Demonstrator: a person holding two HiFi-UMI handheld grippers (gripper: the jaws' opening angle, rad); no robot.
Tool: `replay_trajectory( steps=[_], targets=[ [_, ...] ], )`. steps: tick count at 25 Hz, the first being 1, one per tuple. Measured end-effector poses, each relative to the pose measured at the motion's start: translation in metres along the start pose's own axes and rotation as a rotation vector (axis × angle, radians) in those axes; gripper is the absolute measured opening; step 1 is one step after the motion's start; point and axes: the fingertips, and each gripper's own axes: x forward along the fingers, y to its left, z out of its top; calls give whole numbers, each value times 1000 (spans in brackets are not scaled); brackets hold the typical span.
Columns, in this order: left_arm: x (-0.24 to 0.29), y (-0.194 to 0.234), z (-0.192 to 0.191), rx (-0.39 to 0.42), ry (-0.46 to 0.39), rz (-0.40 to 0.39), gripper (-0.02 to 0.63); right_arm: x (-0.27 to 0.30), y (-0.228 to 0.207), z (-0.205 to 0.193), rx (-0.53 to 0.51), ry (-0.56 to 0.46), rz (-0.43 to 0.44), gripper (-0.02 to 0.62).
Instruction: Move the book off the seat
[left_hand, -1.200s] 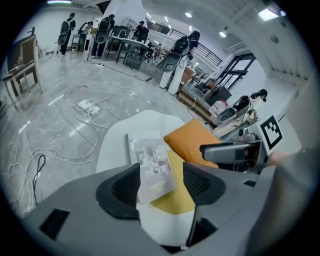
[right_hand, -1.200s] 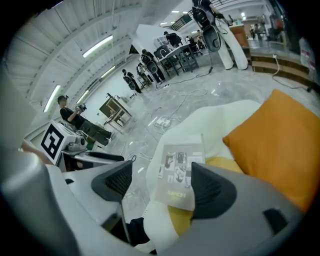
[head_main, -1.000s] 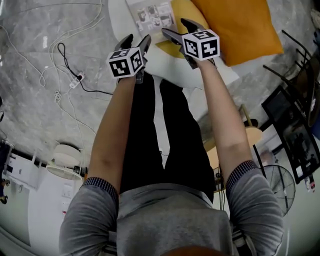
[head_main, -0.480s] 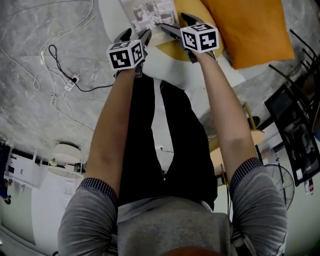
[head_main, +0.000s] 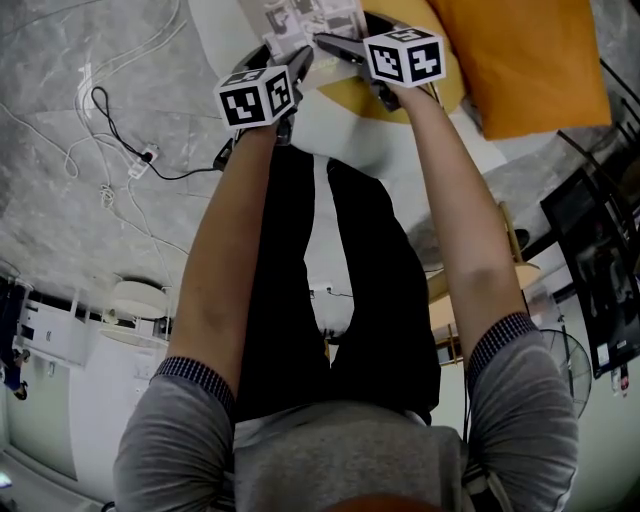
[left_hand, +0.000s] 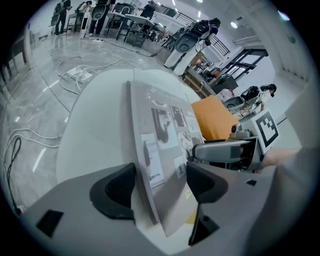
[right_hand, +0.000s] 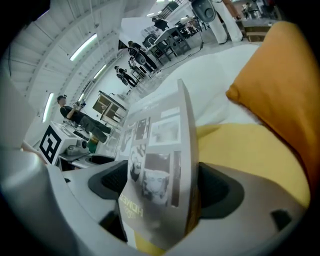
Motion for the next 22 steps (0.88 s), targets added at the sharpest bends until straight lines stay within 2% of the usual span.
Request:
replay_trajectory(
  steps=[8, 11, 17, 22],
  targets=[
    [1, 0, 2, -17, 2, -31, 339, 2, -2, -1, -10, -21, -20, 394],
    [-13, -5, 4, -19, -8, -28, 339, -7, 8, -1, -27, -42, -32, 396],
    [-59, -32, 12, 16, -29, -26, 339, -53, 47, 12, -96, -116, -85, 396],
    [-112, -73, 37, 114, -72, -55, 339, -111, 85, 33, -108, -201, -110, 397]
  ],
)
